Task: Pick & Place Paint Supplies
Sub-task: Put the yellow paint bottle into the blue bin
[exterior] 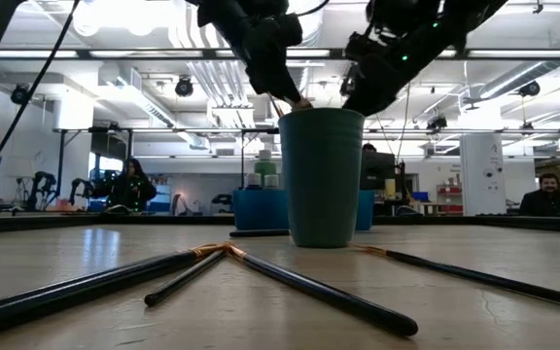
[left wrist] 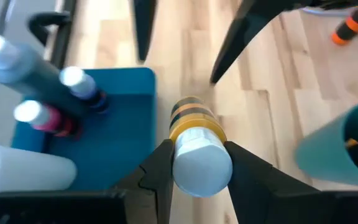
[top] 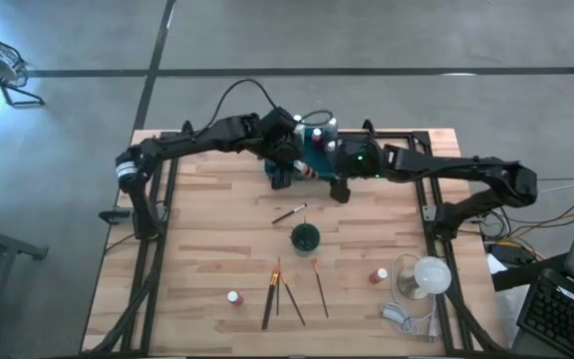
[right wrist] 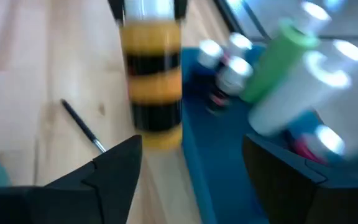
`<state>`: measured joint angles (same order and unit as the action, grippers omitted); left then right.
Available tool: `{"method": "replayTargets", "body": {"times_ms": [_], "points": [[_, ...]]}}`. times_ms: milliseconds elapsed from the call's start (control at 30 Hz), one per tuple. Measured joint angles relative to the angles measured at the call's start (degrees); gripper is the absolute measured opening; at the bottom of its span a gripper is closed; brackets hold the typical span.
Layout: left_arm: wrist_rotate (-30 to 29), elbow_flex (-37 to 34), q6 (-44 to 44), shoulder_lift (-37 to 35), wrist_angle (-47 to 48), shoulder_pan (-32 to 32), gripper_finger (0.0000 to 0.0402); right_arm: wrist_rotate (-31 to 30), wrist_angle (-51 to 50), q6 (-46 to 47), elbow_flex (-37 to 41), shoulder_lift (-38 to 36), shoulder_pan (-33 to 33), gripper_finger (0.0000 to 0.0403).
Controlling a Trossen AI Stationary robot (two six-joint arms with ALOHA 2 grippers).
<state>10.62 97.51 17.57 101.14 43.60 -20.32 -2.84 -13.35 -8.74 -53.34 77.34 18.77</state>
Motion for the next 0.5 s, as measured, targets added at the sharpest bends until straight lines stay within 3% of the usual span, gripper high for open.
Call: {"method": "replayTargets", "body": {"times_ms": [233, 500], "points": [[-1.96, 3.17, -0.58, 2.06, 2.37, -3.34, 0.0122, -7.79, -9.75, 4.60, 0.09, -7.91, 2.93, 0.0293], [-3.09, 15.17, 0.84, 11.22, 8.43, -4.76, 0.0122, -8.32, -13.54, 6.71, 0.09, -12.80, 7.27, 0.0308]]}}
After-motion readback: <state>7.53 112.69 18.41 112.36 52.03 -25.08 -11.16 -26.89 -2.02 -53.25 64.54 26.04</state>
